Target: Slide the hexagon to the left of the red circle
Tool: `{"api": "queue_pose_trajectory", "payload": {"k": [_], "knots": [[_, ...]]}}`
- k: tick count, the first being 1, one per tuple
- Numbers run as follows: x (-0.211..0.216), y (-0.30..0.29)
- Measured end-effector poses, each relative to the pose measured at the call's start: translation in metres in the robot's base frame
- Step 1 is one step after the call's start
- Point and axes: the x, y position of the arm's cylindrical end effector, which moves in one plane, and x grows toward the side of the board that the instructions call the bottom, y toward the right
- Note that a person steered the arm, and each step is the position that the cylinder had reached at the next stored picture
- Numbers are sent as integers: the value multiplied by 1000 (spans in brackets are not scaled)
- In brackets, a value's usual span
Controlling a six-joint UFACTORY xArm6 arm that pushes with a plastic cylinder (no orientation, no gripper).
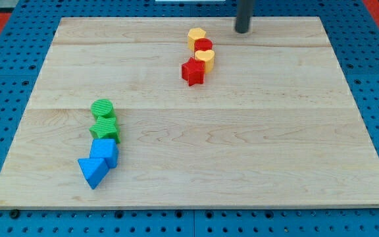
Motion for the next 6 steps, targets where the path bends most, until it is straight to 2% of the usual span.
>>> {"api": "queue_pose_trajectory", "payload": {"k": [1, 3, 5, 6], "knots": [[16, -32], [19, -135], [21, -142], [-12, -167]]}}
